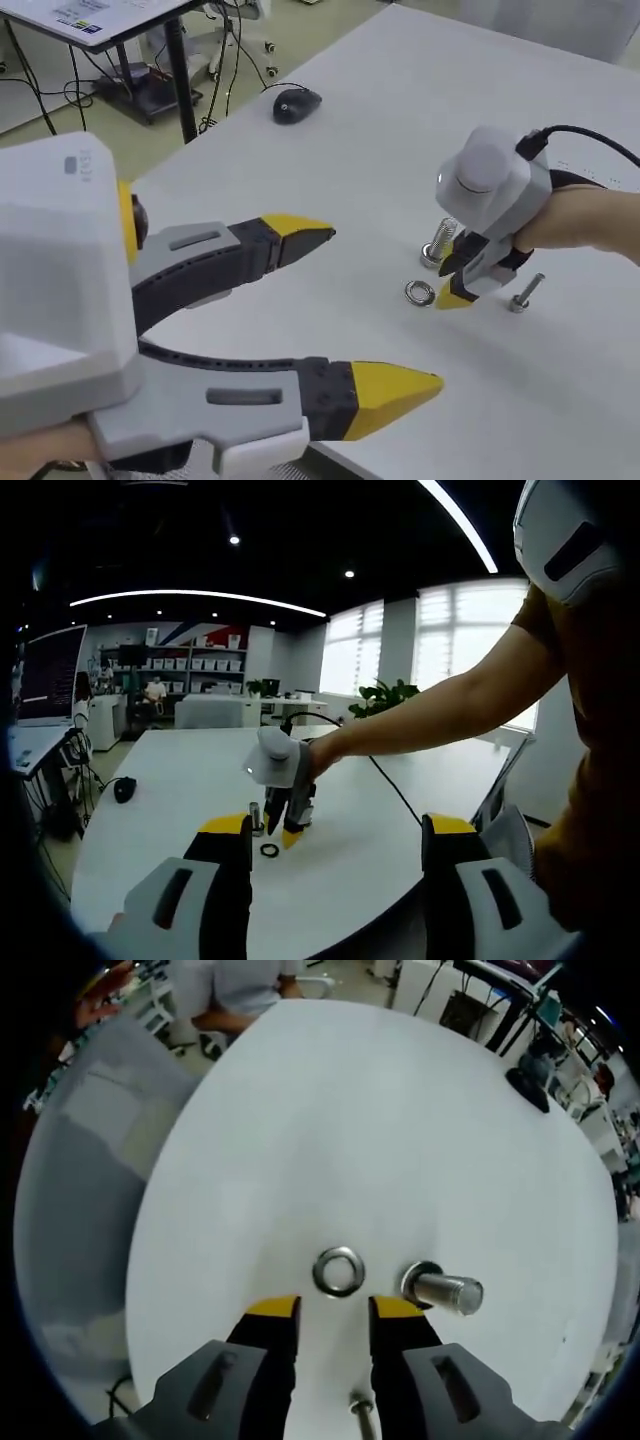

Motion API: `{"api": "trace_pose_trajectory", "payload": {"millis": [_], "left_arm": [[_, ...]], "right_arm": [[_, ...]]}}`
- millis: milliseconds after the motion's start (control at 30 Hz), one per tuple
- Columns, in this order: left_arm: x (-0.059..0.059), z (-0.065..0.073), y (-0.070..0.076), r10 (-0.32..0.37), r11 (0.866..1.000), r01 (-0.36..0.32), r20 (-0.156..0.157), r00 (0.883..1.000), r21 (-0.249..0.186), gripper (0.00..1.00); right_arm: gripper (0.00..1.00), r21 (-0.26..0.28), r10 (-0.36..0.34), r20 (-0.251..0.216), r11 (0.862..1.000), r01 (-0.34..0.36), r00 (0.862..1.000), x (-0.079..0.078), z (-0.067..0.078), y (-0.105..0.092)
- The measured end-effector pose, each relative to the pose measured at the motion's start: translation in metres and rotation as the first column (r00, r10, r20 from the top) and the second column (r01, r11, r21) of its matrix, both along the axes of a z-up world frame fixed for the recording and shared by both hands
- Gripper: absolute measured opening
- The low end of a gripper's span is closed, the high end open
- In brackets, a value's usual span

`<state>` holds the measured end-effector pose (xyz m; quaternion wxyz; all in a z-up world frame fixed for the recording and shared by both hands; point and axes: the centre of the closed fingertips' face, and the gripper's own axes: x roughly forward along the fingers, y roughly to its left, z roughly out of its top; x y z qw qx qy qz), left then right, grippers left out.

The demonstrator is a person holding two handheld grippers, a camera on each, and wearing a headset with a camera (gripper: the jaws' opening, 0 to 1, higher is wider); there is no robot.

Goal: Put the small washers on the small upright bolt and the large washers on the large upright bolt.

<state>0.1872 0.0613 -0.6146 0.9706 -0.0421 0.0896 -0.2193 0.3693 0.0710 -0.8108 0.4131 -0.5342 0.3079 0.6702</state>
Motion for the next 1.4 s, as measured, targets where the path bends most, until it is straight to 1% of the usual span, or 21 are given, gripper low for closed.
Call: {"api": "trace_pose_trajectory", "payload": {"millis": [300,467,600,733,1100,1233,1400], "left_arm": [[-0.001,-0.001,0.004,0.006,1.000,-0.006,-0.004,1.000,-0.003,0.68],[0.000,-0.002,0.006,0.004,1.000,-0.004,-0.010,1.000,0.000,0.68],[0.001,-0.002,0.007,0.005,1.000,-0.005,-0.009,1.000,-0.002,0.68],[0.002,-0.005,0.007,0.003,1.000,-0.003,-0.017,1.000,0.000,0.68],[0.004,-0.003,0.011,0.011,1.000,-0.011,-0.009,1.000,-0.008,0.68],[0.004,-0.004,0.012,0.014,1.000,-0.014,-0.009,1.000,-0.010,0.68],[0.004,-0.006,0.011,0.013,1.000,-0.013,-0.015,1.000,-0.005,0.68]], "right_arm": [[0.30,0.001,0.008,-0.008,1.000,-0.008,1.000,-0.004,-0.006,0.009],[0.30,-0.005,0.007,-0.010,1.000,-0.008,1.000,-0.004,-0.009,0.009],[0.31,-0.009,0.008,-0.010,1.000,-0.009,1.000,-0.004,-0.012,0.009],[0.32,-0.006,0.009,-0.013,1.000,-0.009,1.000,-0.004,-0.012,0.010],[0.32,-0.010,-0.001,-0.022,1.000,0.001,1.000,-0.003,-0.015,0.013],[0.32,-0.007,-0.005,-0.031,1.000,0.005,0.999,-0.002,-0.014,0.013],[0.31,-0.005,-0.014,-0.029,1.000,0.014,0.999,-0.002,-0.015,0.014]]}}
